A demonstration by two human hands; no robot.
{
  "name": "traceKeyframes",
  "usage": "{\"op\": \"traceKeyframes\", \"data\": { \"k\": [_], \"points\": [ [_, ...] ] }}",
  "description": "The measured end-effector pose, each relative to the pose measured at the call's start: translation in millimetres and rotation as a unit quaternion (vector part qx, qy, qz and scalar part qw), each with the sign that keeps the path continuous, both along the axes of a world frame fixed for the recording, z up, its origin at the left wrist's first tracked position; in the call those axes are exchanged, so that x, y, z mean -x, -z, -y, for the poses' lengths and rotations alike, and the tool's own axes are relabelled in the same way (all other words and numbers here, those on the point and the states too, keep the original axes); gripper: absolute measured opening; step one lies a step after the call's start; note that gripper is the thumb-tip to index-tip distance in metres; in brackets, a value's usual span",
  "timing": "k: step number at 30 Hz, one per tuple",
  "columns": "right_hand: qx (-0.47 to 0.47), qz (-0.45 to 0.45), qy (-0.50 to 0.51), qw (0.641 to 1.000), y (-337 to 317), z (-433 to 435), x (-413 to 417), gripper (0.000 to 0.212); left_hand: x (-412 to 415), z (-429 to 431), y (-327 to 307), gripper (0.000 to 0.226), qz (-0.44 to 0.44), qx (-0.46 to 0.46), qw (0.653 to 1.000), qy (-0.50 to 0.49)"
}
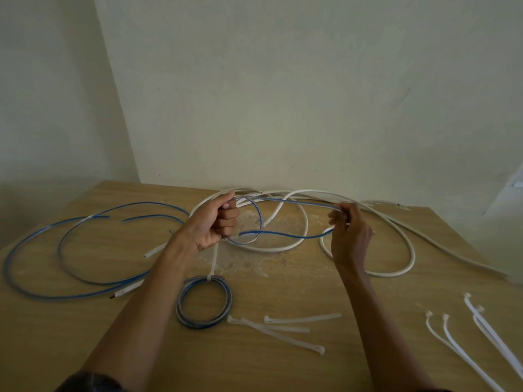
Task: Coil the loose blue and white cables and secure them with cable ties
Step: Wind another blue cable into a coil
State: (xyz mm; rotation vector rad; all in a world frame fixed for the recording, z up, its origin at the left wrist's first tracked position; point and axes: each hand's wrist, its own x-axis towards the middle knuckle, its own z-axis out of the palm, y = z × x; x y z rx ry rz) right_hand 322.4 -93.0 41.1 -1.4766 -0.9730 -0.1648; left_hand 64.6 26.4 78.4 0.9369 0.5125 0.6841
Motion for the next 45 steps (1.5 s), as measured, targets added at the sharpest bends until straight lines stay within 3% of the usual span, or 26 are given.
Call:
{"op": "traceKeyframes", "data": {
  "k": [2, 4, 7, 10, 14, 19, 23, 25, 29, 33, 36, 38, 41, 45],
  "points": [
    [-0.020, -0.191, -0.150, 0.970, -6.5, -2.9, 1.8, 0.014, -0.5, -0.2, -2.5, 0.053, 0.001, 0.002, 1.000, 0.009],
    [0.000, -0.262, -0.252, 0.932, -13.0, -1.2, 0.6, 0.014, 3.6, -2.9, -3.9, 0.053, 0.018, 0.015, 1.000, 0.010],
    [0.031, -0.222, -0.268, 0.937, -16.3, 3.8, -18.1, 0.008, 16.9, -10.6, -4.2, 0.053, 0.040, 0.037, 0.998, -0.011],
    [0.082, -0.116, -0.261, 0.955, -15.5, 7.0, -29.0, 0.006, 30.1, -17.4, -3.7, 0.049, 0.065, 0.047, 0.996, -0.039],
    [0.076, -0.075, -0.230, 0.967, -4.7, -2.9, -18.4, 0.008, 31.6, -19.2, -1.5, 0.040, 0.084, 0.051, 0.994, -0.038],
    [0.056, -0.056, -0.140, 0.987, -1.2, -6.3, -9.4, 0.016, 14.4, -12.2, 11.4, 0.038, 0.110, 0.087, 0.990, -0.030],
    [0.046, -0.051, -0.131, 0.989, -2.9, -8.4, -6.3, 0.021, 0.4, -9.0, 18.3, 0.052, 0.154, 0.133, 0.979, -0.029],
    [0.059, -0.065, -0.156, 0.984, -5.8, -9.7, -5.4, 0.025, -5.9, -6.9, 18.1, 0.053, 0.177, 0.145, 0.973, -0.044],
    [0.110, -0.156, -0.315, 0.930, -18.8, -8.9, -1.7, 0.037, -16.4, -3.8, 15.4, 0.050, 0.222, 0.170, 0.958, -0.072],
    [0.114, -0.101, -0.274, 0.950, -13.7, -16.2, -4.9, 0.034, -17.8, -6.7, 12.9, 0.046, 0.252, 0.180, 0.947, -0.085],
    [0.114, -0.084, -0.212, 0.967, -12.6, -20.0, -9.8, 0.016, -10.9, -11.2, 12.8, 0.048, 0.253, 0.177, 0.947, -0.092],
    [0.117, -0.041, -0.189, 0.974, -11.8, -20.7, -12.2, 0.020, -7.8, -11.6, 14.9, 0.051, 0.249, 0.175, 0.947, -0.102],
    [0.121, -0.024, -0.208, 0.970, -11.7, -19.1, -0.6, 0.019, -13.1, -7.7, 19.4, 0.054, 0.232, 0.162, 0.950, -0.133],
    [0.161, 0.009, -0.258, 0.953, -5.8, -18.9, 29.3, 0.021, -33.4, 4.7, 23.3, 0.046, 0.143, 0.086, 0.971, -0.170]
  ]
}}
